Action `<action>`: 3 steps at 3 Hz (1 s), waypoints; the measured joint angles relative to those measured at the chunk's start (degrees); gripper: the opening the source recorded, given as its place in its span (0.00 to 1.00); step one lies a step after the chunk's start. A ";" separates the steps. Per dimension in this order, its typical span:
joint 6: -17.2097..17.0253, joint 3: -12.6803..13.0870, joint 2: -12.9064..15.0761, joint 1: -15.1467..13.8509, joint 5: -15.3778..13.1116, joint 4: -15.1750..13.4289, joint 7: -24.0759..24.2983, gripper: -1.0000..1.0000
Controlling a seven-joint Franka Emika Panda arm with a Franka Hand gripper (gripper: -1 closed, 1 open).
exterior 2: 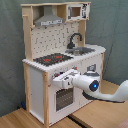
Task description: Play with the kitchen
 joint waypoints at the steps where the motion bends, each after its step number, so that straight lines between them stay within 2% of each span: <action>1: -0.19 -0.01 0.00 0.00 0.00 0.00 0.01 1.00; 2: -2.58 -0.22 0.74 0.05 0.09 0.00 7.63 1.00; 3: -5.56 1.14 0.71 5.07 0.09 -0.29 9.62 1.00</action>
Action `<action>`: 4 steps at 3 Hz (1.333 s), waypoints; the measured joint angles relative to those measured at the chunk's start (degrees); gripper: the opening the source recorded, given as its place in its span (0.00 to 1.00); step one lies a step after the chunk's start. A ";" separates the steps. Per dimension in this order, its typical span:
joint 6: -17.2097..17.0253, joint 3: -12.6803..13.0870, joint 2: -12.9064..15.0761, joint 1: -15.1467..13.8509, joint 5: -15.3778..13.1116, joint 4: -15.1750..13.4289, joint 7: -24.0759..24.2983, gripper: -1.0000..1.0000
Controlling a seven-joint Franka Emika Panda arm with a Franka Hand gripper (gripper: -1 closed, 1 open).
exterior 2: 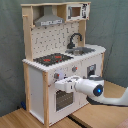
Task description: Play with the kitchen
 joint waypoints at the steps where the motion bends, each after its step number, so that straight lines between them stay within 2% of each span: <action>1: -3.26 -1.10 0.16 4.01 0.04 -2.43 0.31 1.00; 2: -4.38 -5.57 1.01 6.61 0.13 -4.78 -1.02 1.00; 3: -6.88 -9.70 1.50 8.83 0.14 -4.77 -3.97 1.00; 4: -8.24 -14.50 1.54 9.51 0.14 -4.85 -7.55 1.00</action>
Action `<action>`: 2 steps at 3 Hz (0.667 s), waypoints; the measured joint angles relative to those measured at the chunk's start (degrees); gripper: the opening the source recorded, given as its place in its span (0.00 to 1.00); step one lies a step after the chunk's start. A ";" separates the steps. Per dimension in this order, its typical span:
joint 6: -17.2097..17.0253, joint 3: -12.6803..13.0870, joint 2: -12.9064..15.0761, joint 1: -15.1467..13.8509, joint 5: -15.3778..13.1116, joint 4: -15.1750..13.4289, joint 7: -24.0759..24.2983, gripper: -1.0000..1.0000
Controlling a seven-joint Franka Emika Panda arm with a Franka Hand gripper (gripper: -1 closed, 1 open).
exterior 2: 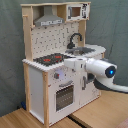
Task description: Play with the kitchen
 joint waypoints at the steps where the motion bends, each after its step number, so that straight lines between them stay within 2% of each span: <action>1: 0.02 -4.86 0.16 -0.29 0.00 -0.08 -4.03 1.00; 2: 0.64 -9.76 1.31 -0.44 0.00 -0.07 -8.47 1.00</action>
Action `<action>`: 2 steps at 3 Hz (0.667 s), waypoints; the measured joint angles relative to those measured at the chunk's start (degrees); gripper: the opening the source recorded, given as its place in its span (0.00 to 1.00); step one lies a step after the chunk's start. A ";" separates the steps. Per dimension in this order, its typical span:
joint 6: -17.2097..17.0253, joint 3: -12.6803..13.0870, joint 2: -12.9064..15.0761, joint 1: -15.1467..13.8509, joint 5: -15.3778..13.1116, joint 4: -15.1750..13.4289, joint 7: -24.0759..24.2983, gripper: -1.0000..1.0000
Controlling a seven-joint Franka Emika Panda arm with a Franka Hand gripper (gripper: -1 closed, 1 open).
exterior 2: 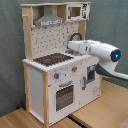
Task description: Play with the kitchen
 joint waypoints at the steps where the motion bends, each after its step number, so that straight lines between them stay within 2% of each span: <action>1: 1.79 -3.05 2.54 -0.12 0.00 0.00 -3.74 1.00; 2: 4.93 -4.80 5.98 -1.09 0.00 0.00 -6.99 1.00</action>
